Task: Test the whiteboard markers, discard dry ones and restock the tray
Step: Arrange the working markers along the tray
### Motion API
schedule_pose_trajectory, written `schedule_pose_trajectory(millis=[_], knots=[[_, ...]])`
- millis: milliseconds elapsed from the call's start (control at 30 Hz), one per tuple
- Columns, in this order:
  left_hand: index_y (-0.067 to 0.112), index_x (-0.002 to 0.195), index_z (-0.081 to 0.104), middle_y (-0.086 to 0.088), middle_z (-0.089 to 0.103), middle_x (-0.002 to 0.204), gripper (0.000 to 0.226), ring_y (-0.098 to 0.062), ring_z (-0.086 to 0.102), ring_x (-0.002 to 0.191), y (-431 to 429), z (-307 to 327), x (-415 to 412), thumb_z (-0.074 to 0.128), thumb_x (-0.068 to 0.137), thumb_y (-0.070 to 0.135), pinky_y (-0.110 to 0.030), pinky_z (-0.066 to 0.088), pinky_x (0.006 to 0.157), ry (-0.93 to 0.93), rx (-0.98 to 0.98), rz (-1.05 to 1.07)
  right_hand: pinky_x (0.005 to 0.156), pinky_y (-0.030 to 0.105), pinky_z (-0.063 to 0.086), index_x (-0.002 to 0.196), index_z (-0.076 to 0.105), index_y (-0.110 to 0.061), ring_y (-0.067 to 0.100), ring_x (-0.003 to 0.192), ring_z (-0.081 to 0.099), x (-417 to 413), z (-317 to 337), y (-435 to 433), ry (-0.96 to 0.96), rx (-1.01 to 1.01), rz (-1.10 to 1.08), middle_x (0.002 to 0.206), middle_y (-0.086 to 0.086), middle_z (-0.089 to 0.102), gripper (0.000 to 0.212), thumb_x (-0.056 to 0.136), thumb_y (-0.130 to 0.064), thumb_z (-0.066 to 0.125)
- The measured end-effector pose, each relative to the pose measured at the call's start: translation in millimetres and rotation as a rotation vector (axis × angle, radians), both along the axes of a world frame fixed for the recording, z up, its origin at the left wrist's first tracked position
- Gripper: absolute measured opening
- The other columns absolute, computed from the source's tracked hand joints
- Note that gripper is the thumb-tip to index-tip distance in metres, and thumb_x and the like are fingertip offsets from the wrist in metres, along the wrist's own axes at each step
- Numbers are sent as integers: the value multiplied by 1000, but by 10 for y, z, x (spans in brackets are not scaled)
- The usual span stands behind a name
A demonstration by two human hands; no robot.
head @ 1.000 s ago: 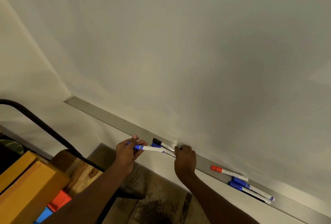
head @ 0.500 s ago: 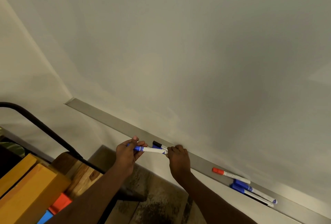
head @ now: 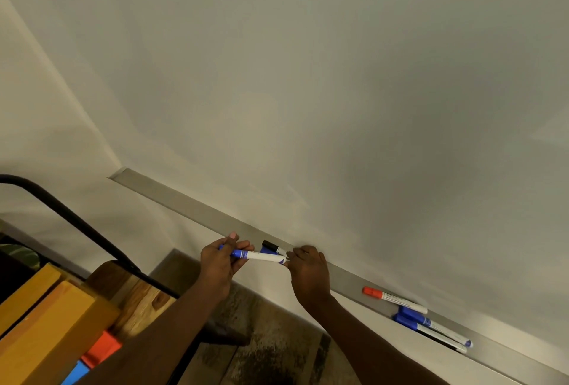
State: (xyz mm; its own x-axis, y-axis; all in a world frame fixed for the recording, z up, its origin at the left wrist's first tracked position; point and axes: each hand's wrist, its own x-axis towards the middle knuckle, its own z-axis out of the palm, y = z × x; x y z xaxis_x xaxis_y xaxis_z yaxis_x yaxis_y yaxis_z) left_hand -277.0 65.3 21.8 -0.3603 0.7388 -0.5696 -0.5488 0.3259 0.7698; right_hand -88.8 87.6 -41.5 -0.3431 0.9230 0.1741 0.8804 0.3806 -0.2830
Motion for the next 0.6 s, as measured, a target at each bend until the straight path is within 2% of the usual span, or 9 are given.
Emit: schedule_pose_trajectory(millis=[67, 133, 200, 267, 333, 400, 467, 600], knots=[[2, 114, 59, -19, 71, 99, 27, -33, 70, 89, 6, 9, 1, 59, 91, 17, -39, 59, 75, -8, 18, -29, 70, 31, 55, 84, 77, -13, 20, 79, 66, 9, 47, -35, 183, -14, -2, 83, 1, 73, 35, 53, -2, 88], [1, 116, 57, -20, 70, 103, 28, -33, 70, 91, 7, 47, 5, 55, 93, 16, -38, 59, 76, -24, 60, -95, 77, 33, 57, 85, 76, -8, 23, 83, 65, 2, 156, -76, 499, -98, -87, 89, 7, 72, 32, 62, 14, 75], [0, 118, 55, -20, 69, 106, 29, -33, 69, 94, 13, 84, 9, 52, 94, 17, -38, 58, 78, -18, 104, -180, 84, 26, 53, 95, 72, -7, 18, 93, 62, 6, 287, -106, 679, -194, -180, 100, 9, 69, 28, 77, 13, 63], [0, 119, 55, -20, 69, 107, 30, -32, 68, 96, 23, 109, 32, 50, 95, 18, -36, 58, 77, 2, 133, -237, 83, 16, 48, 110, 66, -10, 11, 101, 58, 4, 413, -129, 661, -171, -121, 110, 4, 66, 24, 86, -9, 65], [-1, 117, 56, -22, 68, 106, 30, -33, 68, 95, 33, 123, 72, 51, 94, 18, -36, 59, 76, 9, 143, -247, 82, 15, 43, 114, 64, -12, 9, 99, 56, -38, 537, -163, 585, -138, 15, 110, 1, 65, 42, 86, -43, 63], [-1, 115, 57, -23, 67, 106, 30, -34, 68, 94, 42, 130, 109, 51, 94, 19, -38, 59, 77, 18, 159, -250, 77, 18, 40, 110, 66, -13, 10, 90, 57, -88, 572, -162, 500, -132, 103, 101, 1, 67, 60, 84, -64, 50], [-2, 115, 58, -22, 67, 108, 31, -33, 68, 95, 48, 141, 138, 51, 93, 20, -37, 58, 78, 8, 188, -282, 71, 19, 39, 108, 68, -13, 15, 81, 61, -109, 578, -142, 448, -121, 141, 94, 3, 70, 57, 89, -61, 45], [-5, 118, 55, -27, 63, 115, 37, -36, 65, 102, 63, 133, 167, 49, 92, 20, -37, 57, 82, -73, 248, -333, 63, 18, 31, 107, 68, -10, 21, 77, 57, -72, 549, -70, 351, -126, 115, 93, 10, 67, 26, 92, -28, 57]])
